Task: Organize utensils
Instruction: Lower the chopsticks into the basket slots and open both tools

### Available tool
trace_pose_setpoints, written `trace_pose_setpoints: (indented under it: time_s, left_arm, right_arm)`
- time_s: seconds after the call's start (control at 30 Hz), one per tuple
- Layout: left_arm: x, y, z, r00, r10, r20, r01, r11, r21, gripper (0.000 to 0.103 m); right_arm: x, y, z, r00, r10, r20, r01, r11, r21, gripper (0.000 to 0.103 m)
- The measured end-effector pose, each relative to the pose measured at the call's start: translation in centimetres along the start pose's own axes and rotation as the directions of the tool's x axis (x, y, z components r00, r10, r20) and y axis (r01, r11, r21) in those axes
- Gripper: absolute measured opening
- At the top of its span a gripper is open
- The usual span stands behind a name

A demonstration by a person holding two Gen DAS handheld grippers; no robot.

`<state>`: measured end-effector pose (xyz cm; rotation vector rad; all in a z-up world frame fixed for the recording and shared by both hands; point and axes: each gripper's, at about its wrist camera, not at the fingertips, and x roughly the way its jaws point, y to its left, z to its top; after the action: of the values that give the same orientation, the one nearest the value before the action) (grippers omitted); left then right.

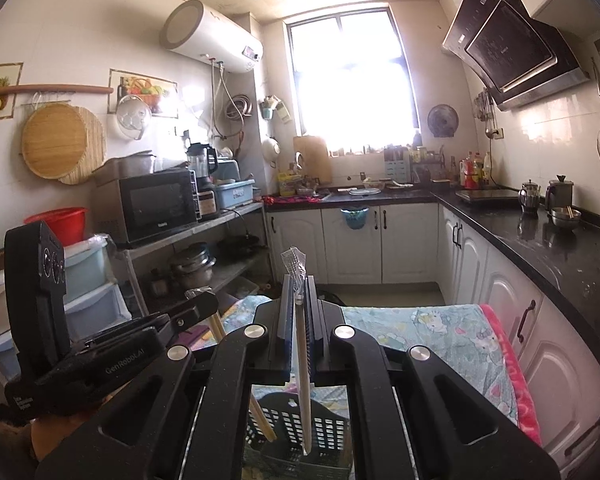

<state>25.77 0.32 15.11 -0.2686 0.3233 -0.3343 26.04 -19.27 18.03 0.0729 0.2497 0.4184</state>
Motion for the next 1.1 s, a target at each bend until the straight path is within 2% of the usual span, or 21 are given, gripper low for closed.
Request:
trace_pose_setpoints:
  time_s: [0.33, 0.87, 0.93, 0.97, 1.0, 1.03, 1.1]
  left_arm:
    - [2.8, 1.3, -2.3, 0.997, 0.031, -0.066, -0.031, 1.000, -0.003, 0.003]
    - [4.6, 3.0, -5.4, 0.988, 0.039, -0.147, -0.042, 0.999, -0.016, 0.003]
    - [4.4, 2.9, -5.5, 0.988, 0.047, -0.148, -0.048, 0.999, -0.005, 0.006]
    - [4.3, 2.9, -5.4, 0.988, 0.047, -0.147, -0.048, 0.999, -0.002, 0.014]
    - [4.2, 2.8, -5.4, 0.988, 0.045, -0.146, -0.046, 0.999, 0.000, 0.021]
    - [3.9, 2.8, -5.4, 0.989, 0.044, -0.142, -0.044, 0.999, 0.000, 0.023]
    - [3.4, 2.8, -5.3, 0.990, 0.037, -0.134, -0.037, 0.999, -0.001, 0.028]
  right_arm:
    - [2.8, -1.1, -2.9, 0.999, -0.027, -0.041, 0.028, 0.999, 0.018, 0.006]
    - [6.8, -1.9, -8.5, 0.979, -0.072, -0.189, 0.081, 0.996, 0.044, 0.007]
    - [6.8, -2.1, -8.8, 0.977, -0.078, -0.196, 0.089, 0.995, 0.048, 0.015]
    - [6.7, -2.2, -8.9, 0.977, -0.080, -0.198, 0.092, 0.995, 0.051, 0.018]
    - [6.6, -2.2, -8.9, 0.977, -0.082, -0.197, 0.094, 0.994, 0.055, 0.025]
    - [6.5, -2.3, -8.9, 0.977, -0.083, -0.197, 0.097, 0.994, 0.059, 0.032]
    - [6.2, -2.5, -8.9, 0.978, -0.085, -0.193, 0.099, 0.993, 0.068, 0.038]
